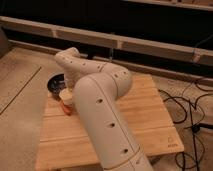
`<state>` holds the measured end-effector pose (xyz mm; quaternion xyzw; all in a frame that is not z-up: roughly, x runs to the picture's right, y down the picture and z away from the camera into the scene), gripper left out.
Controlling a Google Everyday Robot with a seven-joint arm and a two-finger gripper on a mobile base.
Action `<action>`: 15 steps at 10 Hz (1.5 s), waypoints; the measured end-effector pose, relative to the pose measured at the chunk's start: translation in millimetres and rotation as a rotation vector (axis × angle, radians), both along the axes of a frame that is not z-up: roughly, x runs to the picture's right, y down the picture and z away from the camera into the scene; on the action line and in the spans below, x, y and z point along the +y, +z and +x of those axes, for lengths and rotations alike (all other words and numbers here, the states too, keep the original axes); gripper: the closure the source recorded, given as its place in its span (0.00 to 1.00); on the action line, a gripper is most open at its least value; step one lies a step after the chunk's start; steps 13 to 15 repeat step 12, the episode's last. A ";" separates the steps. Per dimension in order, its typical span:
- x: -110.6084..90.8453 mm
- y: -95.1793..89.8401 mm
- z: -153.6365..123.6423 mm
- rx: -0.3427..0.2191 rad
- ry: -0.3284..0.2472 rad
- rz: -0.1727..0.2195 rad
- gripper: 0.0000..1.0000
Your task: Pick up the ceramic cup
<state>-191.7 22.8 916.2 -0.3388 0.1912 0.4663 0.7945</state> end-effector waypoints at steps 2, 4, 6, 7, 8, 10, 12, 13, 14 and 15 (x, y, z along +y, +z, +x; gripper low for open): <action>-2.0 -1.4 -7.1 -0.018 -0.009 0.004 1.00; -4.6 -6.4 -14.8 -0.038 -0.017 0.012 1.00; -11.7 -15.9 -23.2 -0.065 -0.018 0.034 1.00; -15.8 -21.0 -26.4 -0.079 -0.016 0.048 1.00; -23.8 -30.2 -30.2 -0.099 -0.012 0.074 1.00; -41.7 -48.9 -33.6 -0.127 0.002 0.135 1.00; -52.5 -63.8 -32.9 -0.136 0.015 0.172 1.00; -52.5 -63.8 -32.9 -0.136 0.015 0.172 1.00; -52.5 -63.8 -32.9 -0.136 0.015 0.172 1.00; -52.5 -63.8 -32.9 -0.136 0.015 0.172 1.00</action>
